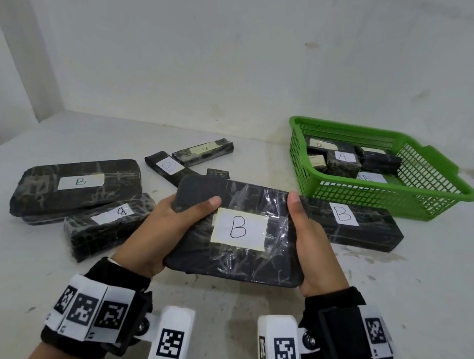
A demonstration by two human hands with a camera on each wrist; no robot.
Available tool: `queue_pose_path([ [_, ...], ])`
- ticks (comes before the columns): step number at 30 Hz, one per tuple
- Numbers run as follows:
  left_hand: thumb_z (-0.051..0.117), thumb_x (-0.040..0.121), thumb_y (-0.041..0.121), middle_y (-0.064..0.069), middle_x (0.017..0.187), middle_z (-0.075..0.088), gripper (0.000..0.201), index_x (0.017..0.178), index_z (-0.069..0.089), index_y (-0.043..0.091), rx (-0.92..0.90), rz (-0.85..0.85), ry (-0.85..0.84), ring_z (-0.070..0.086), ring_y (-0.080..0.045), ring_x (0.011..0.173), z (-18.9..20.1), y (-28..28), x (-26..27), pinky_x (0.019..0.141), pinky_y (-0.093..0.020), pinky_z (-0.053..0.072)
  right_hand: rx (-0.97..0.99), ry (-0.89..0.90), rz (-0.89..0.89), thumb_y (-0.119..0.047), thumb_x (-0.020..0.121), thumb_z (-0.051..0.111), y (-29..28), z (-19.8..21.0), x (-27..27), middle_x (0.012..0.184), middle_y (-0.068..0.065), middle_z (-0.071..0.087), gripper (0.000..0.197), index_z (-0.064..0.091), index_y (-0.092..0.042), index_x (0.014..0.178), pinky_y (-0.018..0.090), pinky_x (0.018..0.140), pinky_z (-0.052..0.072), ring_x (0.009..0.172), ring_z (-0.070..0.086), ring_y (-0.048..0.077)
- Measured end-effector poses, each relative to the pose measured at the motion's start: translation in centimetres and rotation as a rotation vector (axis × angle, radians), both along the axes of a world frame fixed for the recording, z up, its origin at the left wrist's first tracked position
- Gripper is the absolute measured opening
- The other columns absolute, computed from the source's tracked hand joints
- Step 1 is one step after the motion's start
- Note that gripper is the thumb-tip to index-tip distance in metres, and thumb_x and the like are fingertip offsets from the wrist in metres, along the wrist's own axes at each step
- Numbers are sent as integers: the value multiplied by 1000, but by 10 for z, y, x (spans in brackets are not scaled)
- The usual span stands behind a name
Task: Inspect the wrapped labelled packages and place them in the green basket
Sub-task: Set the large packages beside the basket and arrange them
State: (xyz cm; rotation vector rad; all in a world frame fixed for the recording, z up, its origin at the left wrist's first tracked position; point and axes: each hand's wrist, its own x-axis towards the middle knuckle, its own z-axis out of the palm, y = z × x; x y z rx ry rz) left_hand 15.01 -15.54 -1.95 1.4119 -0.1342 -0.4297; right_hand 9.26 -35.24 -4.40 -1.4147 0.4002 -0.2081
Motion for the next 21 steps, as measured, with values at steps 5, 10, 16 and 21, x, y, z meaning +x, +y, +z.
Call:
queue_pose_path([
  [5,73,75,26,-15,101,76,38,108,69,6,-27,34,17,73,-27,89,-5,2,5,83,-39,58,6,38,23,-82,55,74,5,0,-2,127,-1,67,94,61,-28,131,46,106,46,118,63,20],
  [10,87,64,21,-12,103,76,52,109,67,6,-11,-85,5,74,-24,89,-6,3,4,76,-33,59,56,-4,-15,-40,78,75,4,7,-6,92,6,78,35,73,-14,102,42,85,57,89,74,23],
  [16,75,71,6,-16,105,75,43,113,63,0,-9,-75,-47,73,-25,89,-7,4,7,74,-30,61,98,-4,11,-48,66,81,1,5,-5,103,8,76,58,70,-15,112,39,88,56,96,73,25],
  [21,79,63,12,-19,107,74,55,114,64,-1,-74,-48,-18,73,-28,90,-8,5,10,72,-31,62,120,-32,68,-29,54,85,0,1,-3,108,10,75,77,61,-9,124,43,87,58,97,73,26],
])
